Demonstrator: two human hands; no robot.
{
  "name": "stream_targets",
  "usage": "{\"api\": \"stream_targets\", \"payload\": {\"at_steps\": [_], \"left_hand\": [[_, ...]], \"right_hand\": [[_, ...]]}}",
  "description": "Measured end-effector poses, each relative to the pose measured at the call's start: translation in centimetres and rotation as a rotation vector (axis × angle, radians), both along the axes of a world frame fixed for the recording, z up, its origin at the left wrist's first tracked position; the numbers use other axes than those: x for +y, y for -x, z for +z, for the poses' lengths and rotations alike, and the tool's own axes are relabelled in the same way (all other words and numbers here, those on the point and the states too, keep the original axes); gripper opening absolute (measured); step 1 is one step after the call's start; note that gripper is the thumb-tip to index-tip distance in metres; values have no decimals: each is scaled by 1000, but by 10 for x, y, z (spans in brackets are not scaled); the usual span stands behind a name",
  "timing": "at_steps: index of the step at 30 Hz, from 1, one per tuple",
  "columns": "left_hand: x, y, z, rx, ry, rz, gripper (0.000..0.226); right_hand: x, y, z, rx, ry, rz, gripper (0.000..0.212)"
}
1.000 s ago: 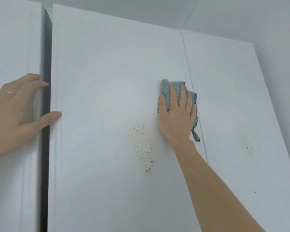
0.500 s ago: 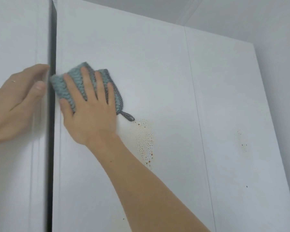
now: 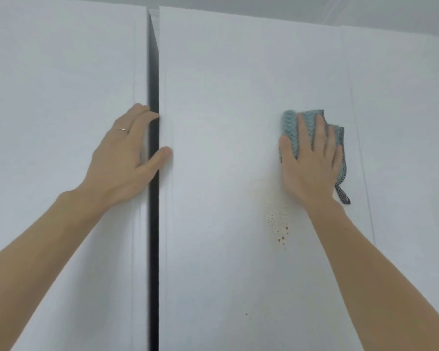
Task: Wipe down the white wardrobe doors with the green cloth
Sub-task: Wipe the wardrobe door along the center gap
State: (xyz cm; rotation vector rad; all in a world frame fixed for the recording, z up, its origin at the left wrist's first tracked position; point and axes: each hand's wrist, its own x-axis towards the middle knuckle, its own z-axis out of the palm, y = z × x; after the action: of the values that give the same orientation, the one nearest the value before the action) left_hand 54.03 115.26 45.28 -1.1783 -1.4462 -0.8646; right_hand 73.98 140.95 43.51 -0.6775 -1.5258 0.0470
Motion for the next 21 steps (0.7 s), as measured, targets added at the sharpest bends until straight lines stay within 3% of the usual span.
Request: {"api": "stream_targets", "payload": {"at_steps": [3, 8, 13, 15, 21], "left_hand": [[-2, -3, 1, 1, 8, 5, 69], [-10, 2, 4, 4, 20, -72, 55], [-10, 1, 2, 11, 7, -97, 52], [-10, 2, 2, -8, 11, -92, 54], [-4, 4, -1, 28, 7, 17, 64]], "right_hand": [[-36, 32, 4, 38, 24, -23, 61], [-119, 100, -17, -184, -463, -20, 62], [-102, 84, -19, -302, -612, 24, 53], [-72, 60, -15, -286, -549, 19, 53], [8, 0, -19, 48, -28, -24, 55]]}}
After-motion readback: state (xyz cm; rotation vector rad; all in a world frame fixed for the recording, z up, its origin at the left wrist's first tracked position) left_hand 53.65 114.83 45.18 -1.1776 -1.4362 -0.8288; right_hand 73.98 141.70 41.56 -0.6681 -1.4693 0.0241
